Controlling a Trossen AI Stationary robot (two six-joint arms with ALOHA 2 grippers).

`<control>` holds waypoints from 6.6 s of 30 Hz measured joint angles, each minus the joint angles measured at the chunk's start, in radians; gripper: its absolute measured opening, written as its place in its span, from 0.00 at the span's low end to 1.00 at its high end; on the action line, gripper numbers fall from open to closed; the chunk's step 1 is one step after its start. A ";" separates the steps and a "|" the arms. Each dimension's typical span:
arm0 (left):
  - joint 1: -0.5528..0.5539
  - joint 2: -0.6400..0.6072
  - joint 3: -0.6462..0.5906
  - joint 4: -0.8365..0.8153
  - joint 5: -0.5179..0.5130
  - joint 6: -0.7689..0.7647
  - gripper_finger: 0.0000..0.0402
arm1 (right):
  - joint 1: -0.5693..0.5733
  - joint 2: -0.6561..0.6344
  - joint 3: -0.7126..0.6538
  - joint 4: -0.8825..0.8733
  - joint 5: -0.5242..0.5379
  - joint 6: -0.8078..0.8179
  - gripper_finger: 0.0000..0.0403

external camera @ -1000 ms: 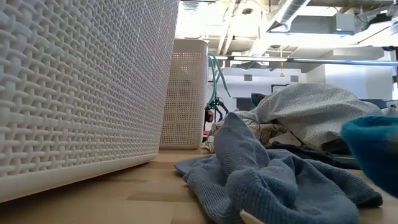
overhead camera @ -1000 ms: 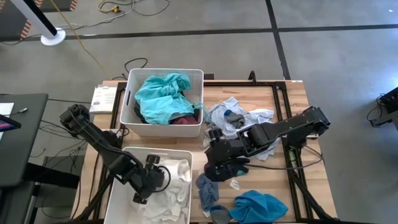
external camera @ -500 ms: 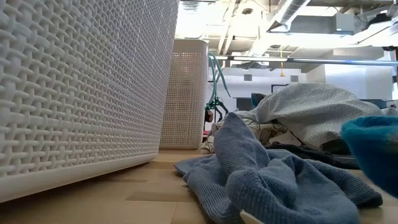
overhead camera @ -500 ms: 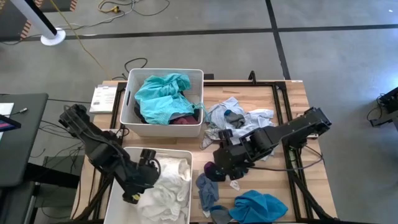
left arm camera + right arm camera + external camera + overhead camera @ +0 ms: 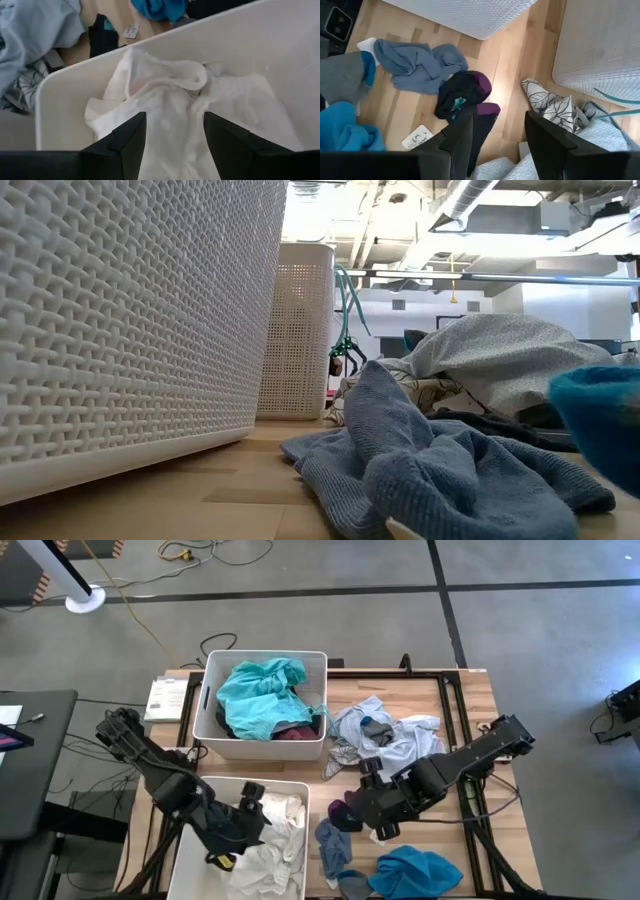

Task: Sort clothes
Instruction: Put the white dress into the bottom white laundry bin, then put the blue patterned shirt into the top white laundry bin

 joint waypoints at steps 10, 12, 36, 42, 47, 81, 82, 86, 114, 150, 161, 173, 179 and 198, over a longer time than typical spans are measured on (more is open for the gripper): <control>0.070 0.000 -0.318 0.274 0.062 0.005 0.48 | 0.051 0.000 0.000 -0.018 0.039 0.058 0.48; 0.085 0.000 -0.384 0.344 0.132 -0.002 0.48 | 0.062 0.000 0.000 -0.018 0.058 0.058 0.48; 0.101 -0.030 -0.462 0.484 0.238 -0.065 0.48 | 0.072 0.001 -0.024 -0.092 0.130 0.199 0.48; 0.052 -0.070 -0.337 0.459 0.237 0.025 0.48 | 0.072 0.002 -0.140 -0.090 0.131 0.258 0.48; 0.020 -0.110 -0.270 0.410 0.182 0.045 0.48 | 0.072 0.002 -0.271 -0.034 0.131 0.318 0.48; -0.066 -0.393 -0.173 0.049 -0.519 0.051 0.48 | -0.052 -0.079 -0.588 0.693 0.131 0.064 0.48; -0.066 -0.394 -0.190 0.049 -0.525 0.050 0.48 | -0.057 -0.098 -0.581 0.728 0.133 0.025 0.48; -0.064 -0.392 -0.255 0.077 -0.555 0.060 0.48 | -0.069 -0.185 -0.558 0.881 0.134 -0.153 0.48; -0.039 -0.393 -0.298 0.288 -0.557 0.247 0.48 | -0.171 -0.360 -0.598 -0.024 0.187 0.381 0.48; -0.039 -0.392 -0.351 0.304 -0.557 0.160 0.48 | -0.355 -0.358 -1.064 0.641 0.153 0.236 0.33; -0.039 -0.381 -0.351 0.306 -0.555 0.135 0.48 | -0.324 -0.359 -1.055 0.718 0.151 0.201 0.02; -0.008 -0.272 -0.351 0.377 -0.552 0.223 0.48 | -0.203 -0.433 -0.789 0.722 0.211 0.022 0.00; 0.029 -0.204 -0.351 0.448 -0.548 0.284 0.48 | -0.128 -0.465 -0.641 0.756 0.254 -0.144 0.00; 0.212 -0.081 -0.351 0.857 -0.387 0.492 0.49 | -0.043 -0.462 -0.407 0.881 0.224 -0.477 0.00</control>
